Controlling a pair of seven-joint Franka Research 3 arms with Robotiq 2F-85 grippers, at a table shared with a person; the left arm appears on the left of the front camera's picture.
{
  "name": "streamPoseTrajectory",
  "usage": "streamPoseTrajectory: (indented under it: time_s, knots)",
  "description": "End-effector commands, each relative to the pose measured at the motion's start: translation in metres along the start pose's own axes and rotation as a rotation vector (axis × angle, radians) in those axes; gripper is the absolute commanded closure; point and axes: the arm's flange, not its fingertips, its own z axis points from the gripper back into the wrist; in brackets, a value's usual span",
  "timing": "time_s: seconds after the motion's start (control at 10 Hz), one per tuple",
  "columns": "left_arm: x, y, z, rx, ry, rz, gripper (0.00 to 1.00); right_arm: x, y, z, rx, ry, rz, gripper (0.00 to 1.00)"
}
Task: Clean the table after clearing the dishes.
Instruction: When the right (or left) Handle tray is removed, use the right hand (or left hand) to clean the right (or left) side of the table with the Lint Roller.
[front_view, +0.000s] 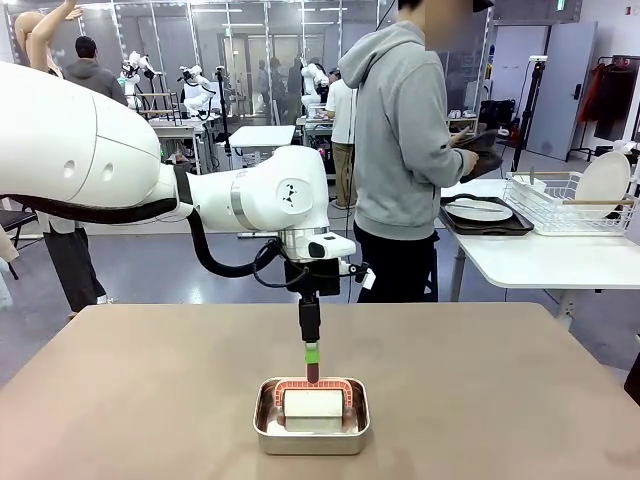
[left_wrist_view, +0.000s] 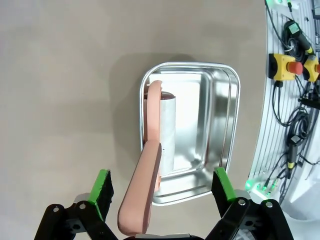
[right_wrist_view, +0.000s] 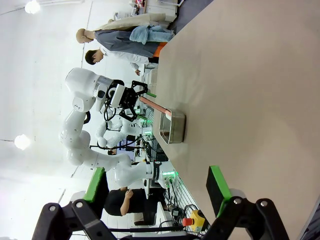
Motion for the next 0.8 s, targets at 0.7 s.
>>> streamPoseTrajectory:
  time_s: [0.7]
  knots:
    - [0.0065,0.0076,0.0028,-0.059,0.062,0.038,0.00,-0.0007,0.0049,-0.0006,0.004,0.002,0.008,0.00]
